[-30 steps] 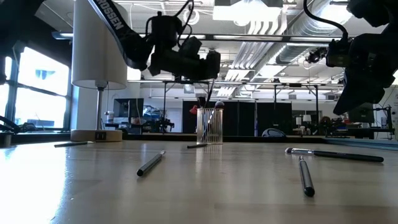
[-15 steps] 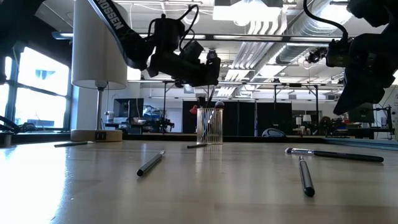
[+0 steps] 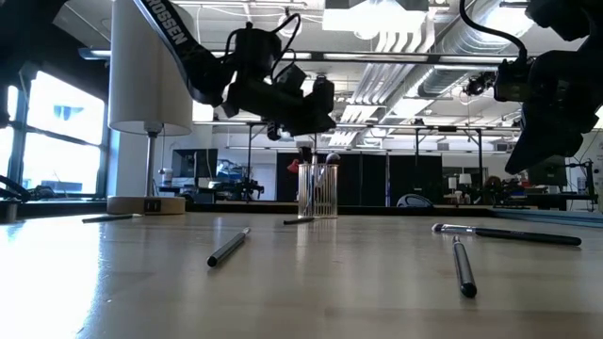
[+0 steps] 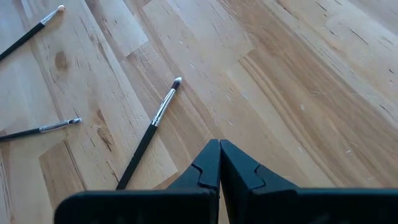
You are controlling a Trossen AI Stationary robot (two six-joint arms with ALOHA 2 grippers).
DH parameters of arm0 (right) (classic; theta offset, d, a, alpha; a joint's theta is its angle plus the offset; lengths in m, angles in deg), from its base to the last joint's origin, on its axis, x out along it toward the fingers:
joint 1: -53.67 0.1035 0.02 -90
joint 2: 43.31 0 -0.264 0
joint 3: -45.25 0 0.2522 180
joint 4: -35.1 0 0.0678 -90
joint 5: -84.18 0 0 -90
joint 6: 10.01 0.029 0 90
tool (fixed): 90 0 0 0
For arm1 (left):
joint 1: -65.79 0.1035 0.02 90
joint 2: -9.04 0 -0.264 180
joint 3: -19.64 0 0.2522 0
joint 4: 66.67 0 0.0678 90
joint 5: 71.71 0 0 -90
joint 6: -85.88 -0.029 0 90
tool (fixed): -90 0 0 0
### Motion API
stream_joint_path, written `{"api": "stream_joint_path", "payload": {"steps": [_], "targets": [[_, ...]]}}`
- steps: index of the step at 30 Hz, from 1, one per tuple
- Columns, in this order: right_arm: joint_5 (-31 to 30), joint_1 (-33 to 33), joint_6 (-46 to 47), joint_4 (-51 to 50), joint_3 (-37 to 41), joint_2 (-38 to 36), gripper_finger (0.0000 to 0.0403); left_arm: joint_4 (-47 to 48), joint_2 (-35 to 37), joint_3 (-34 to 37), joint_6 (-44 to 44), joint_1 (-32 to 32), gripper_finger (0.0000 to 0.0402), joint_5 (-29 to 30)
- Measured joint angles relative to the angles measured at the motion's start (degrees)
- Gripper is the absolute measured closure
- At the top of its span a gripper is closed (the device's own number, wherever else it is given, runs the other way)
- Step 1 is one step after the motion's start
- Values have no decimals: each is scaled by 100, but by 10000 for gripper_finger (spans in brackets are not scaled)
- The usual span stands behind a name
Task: Sort items
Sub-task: Put the angle shadow brush into the glass
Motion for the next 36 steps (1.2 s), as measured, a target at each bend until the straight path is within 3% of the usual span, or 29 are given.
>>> {"api": "stream_joint_path", "payload": {"steps": [6, 12, 16, 20, 24, 27, 30, 32, 36], "targets": [[-46, 0, 86, 7, 0, 0, 401, -199, 5, 0, -459, -16, 248, 16], [-136, 0, 60, 7, 0, 0, 401, -257, 311, -158, -984, -324, 246, 35], [-136, 0, -56, 15, 0, -2, 400, 122, 414, -694, -1306, -743, 255, 80], [-136, 0, -65, 17, -2, -2, 397, 1399, 464, -1593, -1308, -1285, 270, 230], [-136, 0, -66, 17, -2, -1, 398, 3856, 466, -2728, -1197, -1772, 297, 246], [-136, 0, -67, 26, -2, -1, 401, 5258, 328, -3425, -501, -2058, 328, 268], [-136, 0, -67, 80, -2, -2, 401, 6360, 249, -3669, 304, -2262, 369, 264], [-136, 0, -68, 122, -2, -1, 399, 6617, 259, -3713, 847, -2382, 392, 186], [-174, 0, -67, 150, -2, -2, 396, 7324, 271, -3655, 1570, -2539, 390, -160]]}}
